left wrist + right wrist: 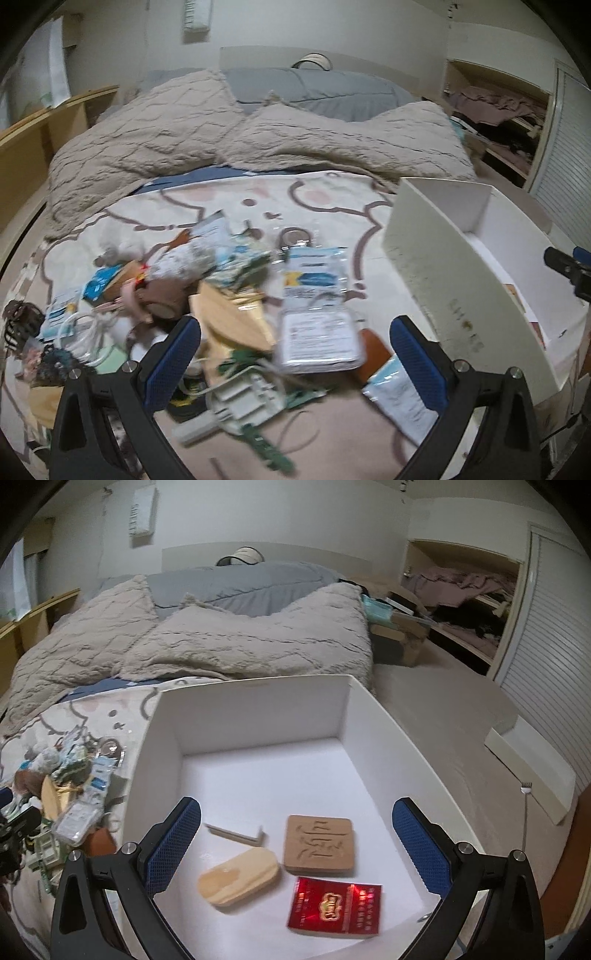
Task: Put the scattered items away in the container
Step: 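Lower the left gripper onto the large oval wooden board and grasp it, then lift the board with the left gripper while the right gripper approaches the green clothespin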
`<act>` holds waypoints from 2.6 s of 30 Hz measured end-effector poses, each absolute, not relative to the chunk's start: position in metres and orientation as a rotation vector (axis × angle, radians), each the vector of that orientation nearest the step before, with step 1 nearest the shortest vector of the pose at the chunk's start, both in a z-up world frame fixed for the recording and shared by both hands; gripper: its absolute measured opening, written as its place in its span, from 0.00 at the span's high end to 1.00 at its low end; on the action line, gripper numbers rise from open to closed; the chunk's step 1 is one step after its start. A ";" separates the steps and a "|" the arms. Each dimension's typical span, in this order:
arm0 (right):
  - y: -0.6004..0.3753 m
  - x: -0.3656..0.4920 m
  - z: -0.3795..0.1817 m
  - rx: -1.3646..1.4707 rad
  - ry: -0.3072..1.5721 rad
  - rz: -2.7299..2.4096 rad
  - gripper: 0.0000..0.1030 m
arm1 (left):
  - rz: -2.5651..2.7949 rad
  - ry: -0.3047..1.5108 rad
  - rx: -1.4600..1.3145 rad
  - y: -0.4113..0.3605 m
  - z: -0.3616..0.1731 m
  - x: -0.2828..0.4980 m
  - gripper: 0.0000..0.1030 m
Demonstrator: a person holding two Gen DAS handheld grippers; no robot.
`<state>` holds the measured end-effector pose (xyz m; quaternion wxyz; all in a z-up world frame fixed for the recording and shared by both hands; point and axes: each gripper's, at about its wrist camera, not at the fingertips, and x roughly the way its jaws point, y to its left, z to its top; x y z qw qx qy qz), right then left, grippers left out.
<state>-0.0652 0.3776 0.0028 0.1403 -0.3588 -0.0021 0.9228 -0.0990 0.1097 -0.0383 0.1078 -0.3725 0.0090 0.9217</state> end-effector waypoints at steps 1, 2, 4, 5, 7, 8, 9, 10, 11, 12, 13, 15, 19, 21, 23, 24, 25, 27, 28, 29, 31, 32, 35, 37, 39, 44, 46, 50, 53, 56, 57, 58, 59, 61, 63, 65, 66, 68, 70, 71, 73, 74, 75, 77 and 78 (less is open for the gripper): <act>0.374 -0.065 0.003 -1.035 -0.013 2.676 0.00 | 2.719 0.013 -1.100 0.103 -0.039 -0.097 0.00; 0.369 -0.066 0.004 -1.035 -0.021 2.686 0.00 | 2.724 0.002 -1.104 0.098 -0.040 -0.096 0.00; 0.360 -0.066 0.005 -1.035 -0.044 2.703 0.00 | 2.737 -0.017 -1.114 0.086 -0.042 -0.094 0.00; 0.356 -0.066 0.006 -1.034 -0.057 2.708 0.00 | 2.744 -0.022 -1.118 0.082 -0.043 -0.094 0.00; 0.346 -0.066 0.007 -1.033 -0.088 2.724 0.00 | 2.761 -0.026 -1.126 0.071 -0.046 -0.092 0.00; 0.341 -0.065 0.008 -1.033 -0.101 2.732 0.00 | 2.769 -0.029 -1.129 0.066 -0.047 -0.091 0.00; 0.336 -0.065 0.008 -1.034 -0.116 2.743 0.00 | 2.776 -0.033 -1.132 0.062 -0.048 -0.090 0.00; 0.332 -0.065 0.009 -1.036 -0.125 2.752 0.00 | 2.782 -0.039 -1.135 0.056 -0.049 -0.089 0.00; 0.328 -0.065 0.009 -1.038 -0.132 2.761 0.00 | 2.786 -0.046 -1.139 0.051 -0.050 -0.088 0.00; 0.323 -0.065 0.009 -1.039 -0.142 2.772 0.00 | 2.792 -0.054 -1.142 0.046 -0.050 -0.087 0.00; 0.318 -0.064 0.010 -1.038 -0.153 2.781 0.00 | 2.799 -0.062 -1.144 0.040 -0.051 -0.087 0.00; 0.306 -0.064 0.011 -1.037 -0.181 2.803 0.00 | 2.813 -0.074 -1.144 0.031 -0.051 -0.085 0.00; 0.282 -0.063 0.011 -1.038 -0.251 2.846 0.00 | 2.846 -0.134 -1.139 0.009 -0.049 -0.083 0.00; 0.270 -0.062 0.011 -1.025 -0.281 2.871 0.00 | 2.862 -0.161 -1.140 -0.002 -0.047 -0.082 0.00; 0.262 -0.061 0.011 -1.007 -0.283 2.898 0.00 | 2.889 -0.173 -1.144 -0.014 -0.044 -0.079 0.00; 0.258 -0.062 0.011 -1.007 -0.279 2.913 0.00 | 2.909 -0.179 -1.136 -0.021 -0.042 -0.077 0.00; 0.255 -0.061 0.011 -1.009 -0.277 2.927 0.00 | 2.924 -0.187 -1.132 -0.027 -0.041 -0.076 0.00; 0.248 -0.062 0.009 -1.012 -0.282 2.948 0.00 | 2.956 -0.219 -1.130 -0.044 -0.038 -0.072 0.00; 0.244 -0.062 0.008 -1.016 -0.289 2.953 0.00 | 2.967 -0.233 -1.130 -0.050 -0.038 -0.071 0.00; 0.241 -0.062 0.007 -1.021 -0.297 2.957 0.00 | 2.981 -0.250 -1.131 -0.058 -0.037 -0.069 0.00; 0.233 -0.064 0.002 -1.035 -0.313 2.967 0.00 | 3.016 -0.279 -1.129 -0.073 -0.036 -0.065 0.00; 0.229 -0.064 0.000 -1.043 -0.319 2.972 0.00 | 3.030 -0.291 -1.129 -0.080 -0.036 -0.063 0.00; 0.217 -0.066 -0.007 -1.071 -0.330 2.991 0.00 | 3.071 -0.320 -1.144 -0.098 -0.039 -0.057 0.00; 0.211 -0.068 -0.013 -1.087 -0.327 3.008 0.00 | 3.106 -0.327 -1.179 -0.110 -0.043 -0.054 0.00; 0.206 -0.070 -0.018 -1.105 -0.332 3.015 0.00 | 3.127 -0.345 -1.208 -0.120 -0.048 -0.052 0.00; 0.195 -0.073 -0.030 -1.158 -0.324 3.039 0.00 | 3.133 -0.437 -1.281 -0.141 -0.059 -0.046 0.00; 0.191 -0.074 -0.035 -1.183 -0.287 3.057 0.00 | 3.133 -0.447 -1.304 -0.145 -0.062 -0.045 0.00; 0.182 -0.075 -0.045 -1.260 -0.229 3.099 0.00 | 3.114 -0.487 -1.310 -0.148 -0.065 -0.045 0.00; 0.173 -0.074 -0.054 -1.324 -0.196 3.130 0.00 | 3.080 -0.509 -1.307 -0.145 -0.068 -0.047 0.00; 0.164 -0.072 -0.066 -1.392 -0.159 3.168 0.00 | 3.078 -0.441 -1.330 -0.138 -0.072 -0.051 0.00; 0.159 -0.070 -0.070 -1.416 -0.162 3.176 0.00 | 3.090 -0.397 -1.339 -0.135 -0.073 -0.052 0.00; 0.154 -0.069 -0.074 -1.437 -0.173 3.181 0.00 | 3.107 -0.338 -1.350 -0.131 -0.075 -0.054 0.00; 0.150 -0.068 -0.077 -1.453 -0.192 3.185 0.00 | 3.115 -0.298 -1.359 -0.128 -0.076 -0.054 0.00; 0.140 -0.065 -0.083 -1.477 -0.236 3.192 0.00 | 3.123 -0.193 -1.389 -0.121 -0.082 -0.057 0.00; 0.129 -0.061 -0.090 -1.503 -0.291 3.198 0.00 | 3.125 -0.118 -1.413 -0.115 -0.087 -0.060 0.00; 0.123 -0.059 -0.096 -1.529 -0.328 3.201 0.00 | 3.123 -0.033 -1.440 -0.110 -0.092 -0.063 0.00; 0.119 -0.057 -0.099 -1.547 -0.340 3.202 0.00 | 3.124 0.000 -1.444 -0.108 -0.094 -0.063 0.00; 0.115 -0.056 -0.107 -1.595 -0.342 3.202 0.00 | 3.124 0.041 -1.433 -0.105 -0.095 -0.063 0.00; 0.111 -0.055 -0.115 -1.684 -0.334 3.198 0.00 | 3.115 0.076 -1.430 -0.101 -0.096 -0.063 0.00; 0.109 -0.054 -0.120 -1.724 -0.331 3.191 0.00 | 3.109 0.091 -1.428 -0.099 -0.096 -0.063 0.00; 0.106 -0.054 -0.127 -1.785 -0.338 3.169 0.00 | 3.092 0.123 -1.427 -0.094 -0.098 -0.063 0.00; 0.104 -0.054 -0.130 -1.810 -0.345 3.159 0.00 | 3.082 0.134 -1.428 -0.092 -0.099 -0.063 0.00; 0.103 -0.055 -0.133 -1.828 -0.351 3.150 0.00 | 3.074 0.145 -1.429 -0.090 -0.099 -0.063 0.00; 0.102 -0.055 -0.136 -1.841 -0.369 3.136 0.00 | 3.062 0.171 -1.429 -0.086 -0.101 -0.064 0.00; 0.101 -0.054 -0.138 -1.844 -0.389 3.131 0.00 | 3.058 0.180 -1.429 -0.084 -0.102 -0.064 0.00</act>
